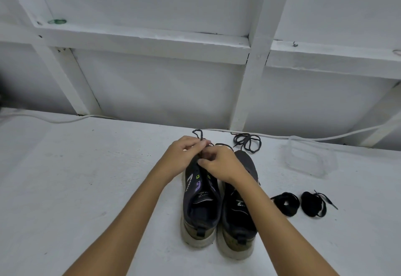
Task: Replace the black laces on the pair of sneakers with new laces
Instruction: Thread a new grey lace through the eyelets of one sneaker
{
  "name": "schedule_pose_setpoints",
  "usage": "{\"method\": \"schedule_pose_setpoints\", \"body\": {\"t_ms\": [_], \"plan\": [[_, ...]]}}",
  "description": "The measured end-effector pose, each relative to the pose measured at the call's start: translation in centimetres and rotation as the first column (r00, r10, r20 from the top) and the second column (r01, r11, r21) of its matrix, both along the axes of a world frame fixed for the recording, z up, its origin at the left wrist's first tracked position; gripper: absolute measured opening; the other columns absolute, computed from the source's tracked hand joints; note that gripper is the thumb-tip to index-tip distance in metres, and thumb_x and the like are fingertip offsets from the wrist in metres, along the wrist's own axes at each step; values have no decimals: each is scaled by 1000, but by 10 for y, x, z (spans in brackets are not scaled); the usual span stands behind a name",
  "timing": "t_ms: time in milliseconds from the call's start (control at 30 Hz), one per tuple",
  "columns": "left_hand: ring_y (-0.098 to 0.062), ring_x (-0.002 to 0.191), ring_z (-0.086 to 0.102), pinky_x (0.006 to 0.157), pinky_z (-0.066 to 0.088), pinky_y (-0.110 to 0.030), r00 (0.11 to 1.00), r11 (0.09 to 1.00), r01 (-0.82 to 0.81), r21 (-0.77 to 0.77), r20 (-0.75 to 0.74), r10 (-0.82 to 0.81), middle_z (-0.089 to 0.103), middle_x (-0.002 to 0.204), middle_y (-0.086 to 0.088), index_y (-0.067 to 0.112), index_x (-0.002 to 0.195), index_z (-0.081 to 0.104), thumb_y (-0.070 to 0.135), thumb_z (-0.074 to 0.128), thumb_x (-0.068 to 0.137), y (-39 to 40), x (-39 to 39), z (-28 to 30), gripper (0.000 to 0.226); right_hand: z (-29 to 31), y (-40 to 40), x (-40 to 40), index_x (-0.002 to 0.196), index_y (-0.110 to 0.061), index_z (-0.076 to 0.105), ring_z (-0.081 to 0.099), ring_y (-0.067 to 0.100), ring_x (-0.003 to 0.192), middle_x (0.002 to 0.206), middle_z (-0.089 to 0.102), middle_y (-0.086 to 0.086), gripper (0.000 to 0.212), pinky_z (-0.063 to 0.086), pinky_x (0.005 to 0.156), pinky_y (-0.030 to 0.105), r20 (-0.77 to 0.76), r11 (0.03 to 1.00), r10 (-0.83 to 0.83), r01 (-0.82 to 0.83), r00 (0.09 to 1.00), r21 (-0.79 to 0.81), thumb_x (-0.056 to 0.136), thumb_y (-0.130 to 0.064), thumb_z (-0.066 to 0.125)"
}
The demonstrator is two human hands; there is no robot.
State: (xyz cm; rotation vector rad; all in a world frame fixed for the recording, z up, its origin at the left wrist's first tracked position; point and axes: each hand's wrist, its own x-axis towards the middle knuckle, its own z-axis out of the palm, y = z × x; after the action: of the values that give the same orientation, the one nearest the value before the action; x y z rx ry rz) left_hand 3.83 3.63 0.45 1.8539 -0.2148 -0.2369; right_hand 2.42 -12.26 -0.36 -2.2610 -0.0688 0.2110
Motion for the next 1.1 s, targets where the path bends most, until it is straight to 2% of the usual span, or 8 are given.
{"method": "schedule_pose_setpoints", "body": {"t_ms": [233, 400, 667, 733, 800, 867, 1000, 1100], "plan": [[0, 78, 60, 70, 42, -18, 995, 931, 32, 363, 80, -66, 69, 81, 10, 32, 94, 72, 48, 39, 103, 9, 2, -2, 38, 13, -9, -2, 77, -20, 68, 52, 1, 56, 64, 59, -9, 26, 41, 62, 19, -19, 984, -54, 56, 998, 169, 100, -29, 59], [-3, 56, 45, 57, 35, -18, 991, 893, 54, 447, 83, -102, 59, 65, 1, 18, 78, 71, 43, 64, 94, 45, -4, -8, 30, 24, -34, -1, 87, -19, 72, 60, 5, 66, 88, 76, -8, 29, 45, 63, 24, -204, 909, -259, 310, 944, 279, 102, -33, 52], [-7, 65, 57, 60, 43, -26, 982, 871, -182, 456, 128, 138, 66, 67, 8, 31, 77, 74, 41, 64, 93, 114, -15, 6, 21, 39, -111, -19, 62, -18, 47, 35, 9, 46, 72, 64, -2, 39, 21, 39, 18, -394, 238, -381, 501, 836, 833, 99, -32, 52], [-11, 71, 61, 65, 46, -27, 994, 823, -107, 557, 88, 70, 67, 69, 6, 34, 75, 75, 45, 71, 87, 118, -20, 7, 16, 40, -126, -33, 62, -14, 56, 41, 10, 45, 77, 74, -2, 47, 27, 43, 19, -364, 510, -460, 576, 810, 639, 101, -39, 50], [-11, 76, 62, 68, 46, -26, 997, 804, -67, 591, 78, 26, 67, 73, 7, 35, 75, 75, 46, 75, 82, 114, -24, 5, 13, 34, -132, -45, 75, -11, 73, 57, 14, 53, 79, 78, -5, 52, 39, 52, 24, -304, 845, -499, 533, 811, 35, 101, -48, 49], [-6, 77, 60, 69, 44, -24, 990, 862, -105, 497, 131, 45, 63, 76, 10, 34, 78, 74, 43, 74, 85, 104, -29, 6, 11, 27, -130, -53, 76, -11, 77, 66, 14, 61, 64, 75, -5, 61, 47, 61, 28, -303, 861, -461, 338, 834, -380, 96, -62, 51], [-13, 69, 60, 67, 45, -26, 983, 969, -125, 213, 160, 92, 67, 72, 0, 30, 82, 74, 33, 71, 89, 78, -30, 17, 8, 34, -96, -50, 67, -9, 73, 67, 17, 66, 56, 69, -1, 64, 54, 70, 32, -183, 847, -372, 252, 910, -468, 82, -71, 63], [-15, 70, 60, 70, 50, -30, 988, 987, -46, 157, 151, 22, 70, 76, 0, 32, 82, 75, 29, 72, 89, 60, -25, 33, 8, 42, -51, -39, 93, -26, 72, 65, 12, 85, 90, 72, -12, 38, 50, 77, 30, 21, 948, -144, 144, 989, -284, 79, -61, 74]]}}
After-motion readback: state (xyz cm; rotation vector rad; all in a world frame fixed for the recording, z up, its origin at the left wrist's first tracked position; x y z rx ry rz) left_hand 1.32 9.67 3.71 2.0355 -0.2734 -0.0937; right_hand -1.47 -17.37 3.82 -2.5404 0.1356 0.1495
